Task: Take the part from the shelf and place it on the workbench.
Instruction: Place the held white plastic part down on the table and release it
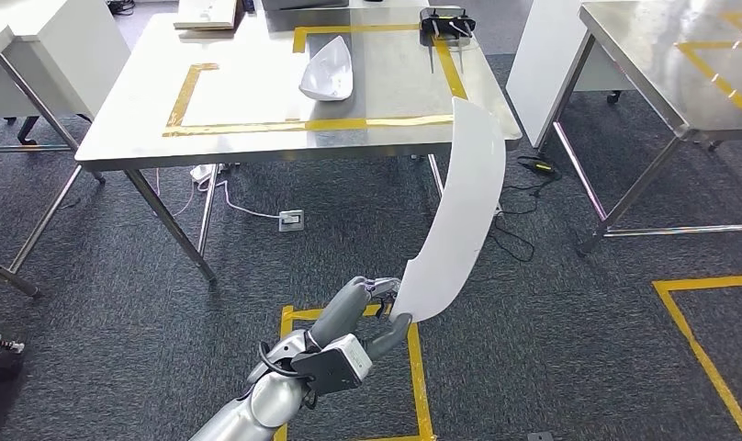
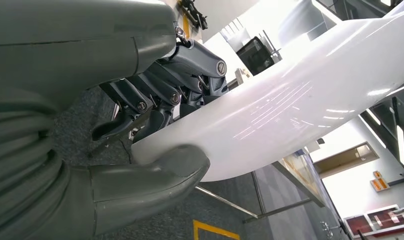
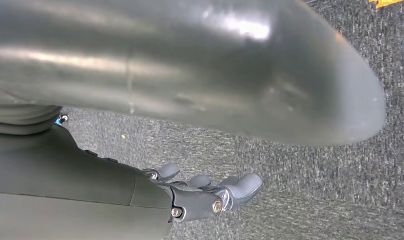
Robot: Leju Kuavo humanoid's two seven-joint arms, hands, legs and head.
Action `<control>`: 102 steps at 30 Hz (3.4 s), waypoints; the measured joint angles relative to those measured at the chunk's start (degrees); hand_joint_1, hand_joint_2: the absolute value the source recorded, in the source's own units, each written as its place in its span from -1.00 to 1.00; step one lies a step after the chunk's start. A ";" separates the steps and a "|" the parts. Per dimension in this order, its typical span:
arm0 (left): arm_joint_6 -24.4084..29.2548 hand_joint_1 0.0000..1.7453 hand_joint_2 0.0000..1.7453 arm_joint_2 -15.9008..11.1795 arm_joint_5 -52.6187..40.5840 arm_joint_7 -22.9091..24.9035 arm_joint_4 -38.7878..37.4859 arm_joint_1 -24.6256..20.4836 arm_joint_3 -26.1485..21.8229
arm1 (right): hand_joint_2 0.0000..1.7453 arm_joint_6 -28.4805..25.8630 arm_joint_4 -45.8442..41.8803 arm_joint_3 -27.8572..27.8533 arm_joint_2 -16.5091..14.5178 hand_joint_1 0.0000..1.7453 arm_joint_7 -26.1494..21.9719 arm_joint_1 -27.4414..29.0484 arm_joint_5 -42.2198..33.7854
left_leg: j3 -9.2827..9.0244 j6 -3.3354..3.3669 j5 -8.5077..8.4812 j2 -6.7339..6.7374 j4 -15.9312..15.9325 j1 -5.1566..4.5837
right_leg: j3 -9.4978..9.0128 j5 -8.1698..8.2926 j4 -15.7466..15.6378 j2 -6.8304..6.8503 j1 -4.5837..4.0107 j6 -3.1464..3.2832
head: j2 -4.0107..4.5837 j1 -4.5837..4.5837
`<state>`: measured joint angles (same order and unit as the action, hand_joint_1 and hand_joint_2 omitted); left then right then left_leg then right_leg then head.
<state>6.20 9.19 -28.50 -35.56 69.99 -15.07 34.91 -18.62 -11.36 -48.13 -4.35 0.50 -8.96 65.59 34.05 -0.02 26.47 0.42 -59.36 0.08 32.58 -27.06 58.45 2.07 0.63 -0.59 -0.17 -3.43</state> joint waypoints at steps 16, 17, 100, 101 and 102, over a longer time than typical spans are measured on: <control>-0.17 1.00 1.00 0.05 0.00 0.10 0.49 -0.05 0.59 | -1.00 -0.50 0.02 0.00 -0.08 -1.00 0.22 0.16 -0.11 | -0.37 2.01 -0.84 -1.55 1.31 0.26 | 4.49 -6.09 10.40 -1.47 0.82 -1.60 | 0.00 0.29; -0.22 1.00 1.00 0.04 0.00 0.14 0.43 0.05 0.63 | -1.00 -0.50 0.02 0.00 -0.07 -1.00 0.23 0.24 -0.10 | -0.25 1.96 -0.86 -2.00 1.23 0.28 | 6.13 -7.24 13.70 -1.59 0.88 -1.72 | 0.00 0.32; 2.90 1.00 1.00 -0.13 -1.78 3.35 0.02 0.86 0.92 | -1.00 -0.88 0.03 -2.36 -1.25 -1.00 -2.68 1.91 -2.03 | 8.15 1.03 -6.25 -0.98 -0.60 -1.18 | -9.20 -8.69 -0.43 -2.47 0.13 0.89 | 0.00 0.90; 2.99 1.00 1.00 -0.14 -1.80 3.41 0.06 0.82 0.92 | -1.00 -0.85 0.02 -2.36 -1.24 -1.00 -2.69 1.82 -2.01 | 7.40 1.27 -5.73 -1.09 -0.44 -1.16 | -9.77 -8.47 -0.44 -2.53 0.06 0.52 | 0.00 0.90; 3.08 1.00 1.00 -0.10 -1.82 3.45 0.13 0.78 0.91 | -1.00 -0.83 0.00 -2.36 -1.21 -1.00 -2.70 1.75 -2.00 | 6.50 1.53 -5.36 -1.14 -0.06 -1.04 | -9.72 -7.67 0.56 -2.46 0.06 0.23 | 0.00 0.93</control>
<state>9.27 9.09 -30.33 -32.11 70.12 -14.29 35.82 -19.45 -11.36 -50.49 -5.56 -2.21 -7.21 63.59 40.56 1.51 21.11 -0.71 -59.42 -0.96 22.86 -34.73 59.01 -0.38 0.69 -0.36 -0.17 -2.50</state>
